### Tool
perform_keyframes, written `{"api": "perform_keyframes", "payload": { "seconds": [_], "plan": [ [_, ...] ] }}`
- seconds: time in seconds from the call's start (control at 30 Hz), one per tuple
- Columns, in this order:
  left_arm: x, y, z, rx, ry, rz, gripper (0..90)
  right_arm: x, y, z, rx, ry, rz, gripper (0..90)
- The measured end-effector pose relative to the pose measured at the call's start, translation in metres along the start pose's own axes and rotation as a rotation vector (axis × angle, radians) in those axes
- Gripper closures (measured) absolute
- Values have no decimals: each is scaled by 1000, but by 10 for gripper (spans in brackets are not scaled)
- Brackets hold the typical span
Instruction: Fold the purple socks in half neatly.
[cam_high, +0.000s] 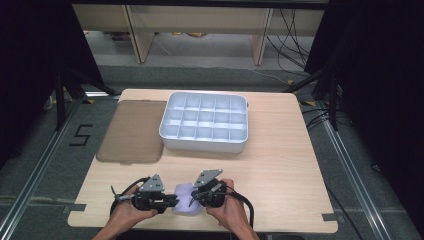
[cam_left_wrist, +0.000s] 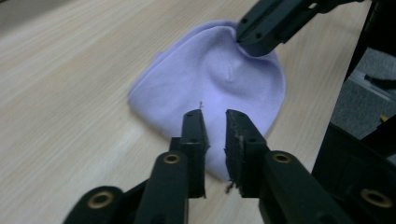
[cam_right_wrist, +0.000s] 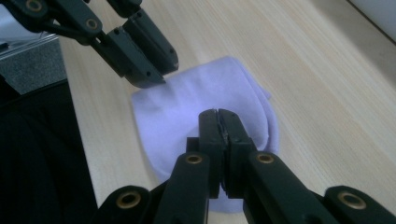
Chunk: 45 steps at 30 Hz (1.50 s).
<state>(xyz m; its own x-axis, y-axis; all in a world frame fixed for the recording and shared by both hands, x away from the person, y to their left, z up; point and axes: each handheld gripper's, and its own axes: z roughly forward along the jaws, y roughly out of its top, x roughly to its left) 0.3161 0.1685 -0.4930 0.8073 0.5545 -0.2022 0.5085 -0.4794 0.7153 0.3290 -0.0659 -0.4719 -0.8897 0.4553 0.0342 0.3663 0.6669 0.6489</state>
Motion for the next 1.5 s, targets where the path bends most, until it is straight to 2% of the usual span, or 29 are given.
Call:
{"api": "perform_keyframes", "payload": {
  "seconds": [0.03,0.07,0.13,0.17,0.23,0.3,0.33,0.4,0.43,0.47,0.53,0.57,0.6,0.63,0.7,0.8,0.87,0.9,0.93,0.97,1.03,1.1,1.23,1.3,1.33,1.4,1.5],
  "plan": [
    [2,-2,-2,-7,-3,-14,704,2,-1,2,-7,10,-12,893],
    [5,-4,-5,-1,3,-18,704,2,-1,2,-7,10,-12,893],
    [7,-7,-7,-2,2,-63,641,5,-2,6,30,30,3,893],
    [8,-8,-9,-5,1,-73,641,5,-2,6,30,30,3,893],
    [10,-10,-9,6,-2,-87,604,5,-6,13,72,43,-2,893],
    [10,-10,-7,17,-13,-99,598,5,-8,16,80,31,2,893],
    [10,-11,-5,20,-13,-105,585,5,-9,20,90,37,-15,894],
    [11,-11,-3,27,-21,-121,565,6,-8,23,96,36,-1,894],
    [11,-11,-2,31,-23,-132,559,9,-7,23,107,9,44,895],
    [12,-11,-1,32,-26,-138,558,8,-6,25,83,19,19,894],
    [13,-11,1,44,-32,-153,549,8,-6,26,80,9,19,895],
    [14,-11,2,42,-33,-157,549,10,-6,26,95,4,49,894],
    [14,-12,4,48,-34,-164,549,9,-5,27,76,13,25,895],
    [16,-11,6,55,-33,-180,550,10,-5,28,73,14,31,895],
    [16,-11,7,51,-37,-187,552,10,-4,28,71,6,31,894],
    [16,-10,10,46,-37,-181,599,12,-4,29,73,9,45,894],
    [15,-9,12,49,-30,-164,618,11,-4,30,61,0,29,894],
    [15,-9,13,50,-28,-155,681,11,-4,29,60,8,29,894],
    [14,-8,14,45,-27,-150,681,11,-4,29,60,8,29,894],
    [14,-8,14,35,-20,-138,735,12,-4,29,67,11,51,894],
    [13,-7,13,25,-15,-130,774,12,-5,28,73,1,64,893],
    [14,-7,10,17,-10,-116,797,11,-5,29,57,12,47,888],
    [13,-6,7,12,0,-106,807,11,-4,27,23,17,32,882],
    [13,-5,4,11,2,-95,811,13,-1,25,25,16,31,882],
    [13,-5,3,4,1,-111,812,15,0,24,14,23,32,882],
    [13,-4,-1,5,14,-86,813,19,3,26,-15,36,26,883],
    [12,-3,-2,7,20,-80,812,22,6,29,-9,48,15,886]
  ]
}}
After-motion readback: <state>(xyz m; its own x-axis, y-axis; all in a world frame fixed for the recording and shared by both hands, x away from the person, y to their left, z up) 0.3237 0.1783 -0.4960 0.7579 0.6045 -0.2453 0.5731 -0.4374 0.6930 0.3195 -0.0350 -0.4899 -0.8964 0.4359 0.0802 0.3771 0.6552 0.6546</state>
